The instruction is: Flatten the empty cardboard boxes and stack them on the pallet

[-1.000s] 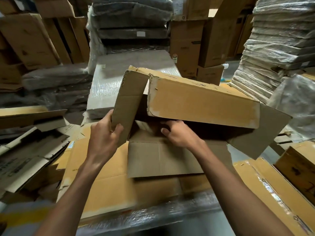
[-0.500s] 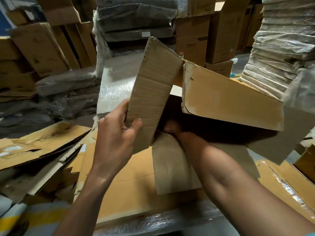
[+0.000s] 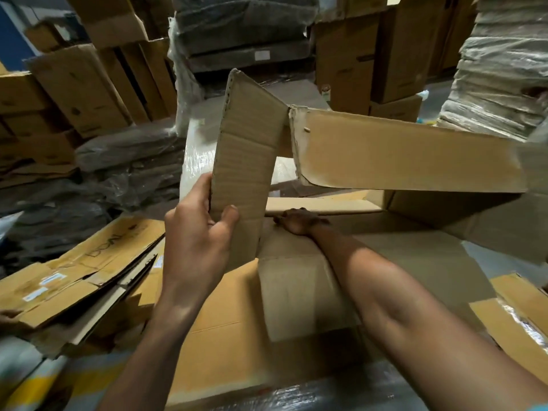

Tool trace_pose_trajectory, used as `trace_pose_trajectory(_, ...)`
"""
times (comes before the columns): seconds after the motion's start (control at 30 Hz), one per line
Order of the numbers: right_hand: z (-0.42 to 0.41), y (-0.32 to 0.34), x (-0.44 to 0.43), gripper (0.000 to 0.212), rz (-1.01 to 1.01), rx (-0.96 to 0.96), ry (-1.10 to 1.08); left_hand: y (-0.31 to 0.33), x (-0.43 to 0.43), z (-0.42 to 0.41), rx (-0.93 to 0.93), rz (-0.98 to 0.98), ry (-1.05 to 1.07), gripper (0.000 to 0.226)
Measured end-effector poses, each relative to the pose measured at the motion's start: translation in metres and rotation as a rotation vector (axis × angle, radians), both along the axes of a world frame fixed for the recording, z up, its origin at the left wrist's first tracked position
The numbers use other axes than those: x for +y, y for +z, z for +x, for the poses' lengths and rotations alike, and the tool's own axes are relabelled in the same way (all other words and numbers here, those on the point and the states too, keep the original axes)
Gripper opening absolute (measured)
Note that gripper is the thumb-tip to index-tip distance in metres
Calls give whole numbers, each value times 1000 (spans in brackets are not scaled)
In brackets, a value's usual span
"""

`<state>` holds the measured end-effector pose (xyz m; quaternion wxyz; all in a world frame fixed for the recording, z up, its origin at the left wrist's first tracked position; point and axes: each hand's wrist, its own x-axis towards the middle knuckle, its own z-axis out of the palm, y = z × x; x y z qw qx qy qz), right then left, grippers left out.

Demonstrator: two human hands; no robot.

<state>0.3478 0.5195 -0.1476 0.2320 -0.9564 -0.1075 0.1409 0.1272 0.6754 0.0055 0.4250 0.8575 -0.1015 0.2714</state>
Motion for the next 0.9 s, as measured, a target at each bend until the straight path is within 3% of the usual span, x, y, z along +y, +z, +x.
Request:
trace_pose_trajectory(0.1, -21, 16, -23, 49, -68, 9, -34, -3, -7, 19, -12, 0, 78, 39)
trace_pose_trajectory(0.2, -54, 26, -59, 38, 0, -80, -146, -7, -20, 36, -11, -13, 122, 39)
trace_pose_trajectory(0.33, -105, 0, -103, 33, 132, -266, -526, -16, -33, 50, 53, -50, 134, 40)
trace_pose_trajectory(0.4, -130, -19, -118, 51, 197, -323, -775, -25, -39, 57, 110, -86, 119, 42)
trace_pose_trajectory(0.47, -148, -37, -128, 81, 358, -227, -1011, -35, -46, 59, 156, -112, 108, 42)
trace_pose_trajectory(0.53, -155, -60, -134, 96, 693, -93, -1231, -42, -53, 56, 167, -112, 97, 44)
trace_pose_trajectory(0.6, -163, -72, -133, 84, 1132, -70, -1368, -45, -57, 51, 166, -111, 95, 49)
trace_pose_trajectory(0.67, -168, -68, -130, 70, 1293, -169, -1401, -45, -55, 48, 171, -100, 79, 53)
trace_pose_trajectory(0.8, -165, -14, -124, 75, 1200, -298, -1268, -46, -44, 42, 151, 45, -26, 53)
trace_pose_trajectory(0.9, -170, 31, -116, 57, 997, -331, -1183, -44, -46, 36, 156, 268, -180, 51)
